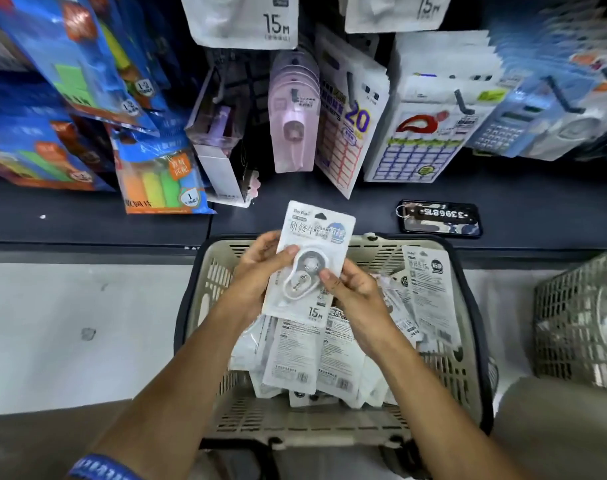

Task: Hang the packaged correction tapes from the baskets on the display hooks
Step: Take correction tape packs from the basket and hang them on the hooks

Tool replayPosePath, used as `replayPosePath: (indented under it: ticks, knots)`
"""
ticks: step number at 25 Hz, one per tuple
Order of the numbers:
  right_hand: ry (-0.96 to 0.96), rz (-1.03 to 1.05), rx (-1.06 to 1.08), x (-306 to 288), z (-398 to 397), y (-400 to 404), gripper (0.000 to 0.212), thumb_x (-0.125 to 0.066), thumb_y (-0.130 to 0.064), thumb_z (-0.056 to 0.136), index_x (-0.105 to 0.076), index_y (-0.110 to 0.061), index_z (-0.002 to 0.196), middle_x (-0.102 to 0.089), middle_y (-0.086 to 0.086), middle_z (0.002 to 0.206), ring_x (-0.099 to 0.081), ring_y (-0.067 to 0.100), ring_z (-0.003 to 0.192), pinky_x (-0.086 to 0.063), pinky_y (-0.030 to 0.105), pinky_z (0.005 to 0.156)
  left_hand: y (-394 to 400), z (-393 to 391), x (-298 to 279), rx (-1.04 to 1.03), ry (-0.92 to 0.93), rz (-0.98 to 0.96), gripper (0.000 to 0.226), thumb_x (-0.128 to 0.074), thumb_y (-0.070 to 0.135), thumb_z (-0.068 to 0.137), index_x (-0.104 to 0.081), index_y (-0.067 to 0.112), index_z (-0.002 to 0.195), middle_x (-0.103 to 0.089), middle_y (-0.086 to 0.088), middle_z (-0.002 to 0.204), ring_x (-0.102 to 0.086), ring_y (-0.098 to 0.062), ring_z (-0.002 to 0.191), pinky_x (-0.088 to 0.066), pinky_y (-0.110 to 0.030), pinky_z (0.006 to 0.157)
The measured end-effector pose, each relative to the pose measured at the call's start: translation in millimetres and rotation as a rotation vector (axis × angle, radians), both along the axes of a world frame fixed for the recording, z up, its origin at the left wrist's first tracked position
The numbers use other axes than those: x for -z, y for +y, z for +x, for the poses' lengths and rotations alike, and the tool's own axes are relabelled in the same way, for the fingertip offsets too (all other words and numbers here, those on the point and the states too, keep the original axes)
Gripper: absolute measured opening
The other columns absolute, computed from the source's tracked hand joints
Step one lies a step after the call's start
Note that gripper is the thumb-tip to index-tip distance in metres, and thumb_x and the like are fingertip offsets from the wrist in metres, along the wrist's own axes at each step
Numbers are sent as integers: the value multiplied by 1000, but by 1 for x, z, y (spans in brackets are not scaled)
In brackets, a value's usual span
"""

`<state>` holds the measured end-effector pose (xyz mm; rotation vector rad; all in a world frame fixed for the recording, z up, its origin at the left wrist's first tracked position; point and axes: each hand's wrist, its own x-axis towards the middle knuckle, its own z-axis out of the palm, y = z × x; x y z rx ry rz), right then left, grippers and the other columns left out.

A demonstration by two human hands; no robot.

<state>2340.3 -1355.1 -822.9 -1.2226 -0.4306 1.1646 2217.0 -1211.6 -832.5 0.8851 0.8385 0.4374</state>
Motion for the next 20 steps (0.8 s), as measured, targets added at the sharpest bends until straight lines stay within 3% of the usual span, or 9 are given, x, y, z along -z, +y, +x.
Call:
replayPosePath:
  ticks: [2,4,6,9,11,13,16,18,20]
  knots:
    - [-10,-83,13,1,-10,-1,23,-66,-21,95,-69,-24,118,-78,3,106,-75,15,95,-58,21,72,-8,-8,1,126,-22,-121,43,-89,31,67,-79,23,108,-79,-10,109,-77,-28,93,-62,-38,71]
    - [-84,-209,-5,7,-18,-10,17,-63,-30,97,-70,-25,112,-78,2,102,-75,16,91,-57,20,67,-15,-17,2,262,48,-63,41,-88,26,71,-78,20,110,-78,-11,112,-76,-30,98,-62,-37,74]
    - [-320,-398,-59,19,-29,-24,26,-57,-47,97,-68,-25,108,-75,-2,102,-72,16,89,-59,29,72,-17,-22,3,239,217,20,42,-88,18,73,-76,18,113,-79,-9,112,-75,-32,102,-62,-39,79]
    - [-769,-735,-236,38,-61,-37,49,-49,-55,98,-50,-23,135,-63,-6,132,-64,17,110,-52,39,97,-14,-28,3,54,421,148,37,-85,10,78,-73,21,111,-79,-3,108,-75,-25,101,-59,-34,81]
    - [-831,-927,-393,44,-92,-28,82,-52,-62,91,-24,-17,153,-37,8,157,-46,33,134,-44,44,105,-13,-30,2,49,458,219,36,-84,7,80,-71,21,110,-78,0,107,-73,-21,100,-57,-32,81]
    - [-887,-1041,-439,48,-114,-8,91,-55,-56,90,-13,-9,155,-24,20,160,-40,41,136,-45,46,105,-14,-30,-3,44,444,265,37,-82,7,82,-70,20,114,-78,2,106,-73,-17,97,-56,-31,82]
    - [-803,-1015,-202,37,-97,4,51,-51,-43,98,-43,-6,132,-64,15,121,-67,32,103,-56,37,81,-6,-31,-9,-44,427,337,26,-80,9,86,-70,25,103,-79,15,87,-74,-2,79,-54,-20,66]
    - [-551,-885,3,30,-63,-19,23,-52,-24,99,-62,-5,106,-73,12,93,-70,33,83,-59,42,71,-5,-30,-11,-54,413,370,24,-79,9,87,-68,27,97,-76,25,78,-70,8,67,-50,-10,55]
    - [-248,-747,181,20,-29,-55,24,-50,0,91,-72,-11,91,-77,9,84,-69,36,79,-59,46,66,-16,-24,-9,17,443,389,24,-79,12,87,-66,30,95,-74,29,76,-68,11,65,-48,-9,50]
